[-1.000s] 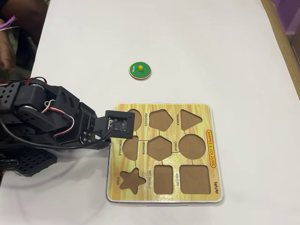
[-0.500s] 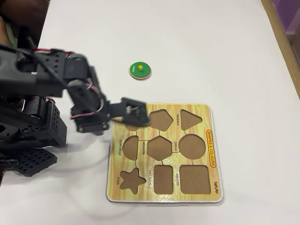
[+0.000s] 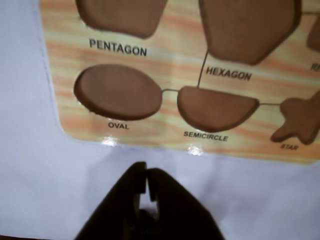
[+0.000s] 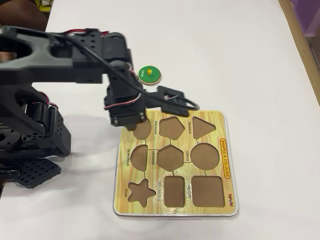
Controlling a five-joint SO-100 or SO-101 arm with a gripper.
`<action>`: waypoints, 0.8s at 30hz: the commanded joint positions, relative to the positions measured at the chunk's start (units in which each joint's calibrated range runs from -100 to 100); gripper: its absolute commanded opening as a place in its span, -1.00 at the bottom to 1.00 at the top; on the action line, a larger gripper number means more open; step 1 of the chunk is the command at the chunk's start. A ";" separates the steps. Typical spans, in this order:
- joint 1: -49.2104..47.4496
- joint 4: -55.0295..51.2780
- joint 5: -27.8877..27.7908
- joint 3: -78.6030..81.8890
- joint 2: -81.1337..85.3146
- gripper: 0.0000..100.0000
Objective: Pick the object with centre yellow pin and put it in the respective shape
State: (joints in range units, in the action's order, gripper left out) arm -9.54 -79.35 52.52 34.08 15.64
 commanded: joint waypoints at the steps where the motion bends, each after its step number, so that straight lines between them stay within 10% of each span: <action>1: 0.17 -0.25 -0.22 -10.07 -3.59 -0.98; 24: -27.37 -1.20 -0.12 -35.97 -24.76 -0.98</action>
State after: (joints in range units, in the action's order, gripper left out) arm -34.33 -80.29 52.47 3.51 -8.68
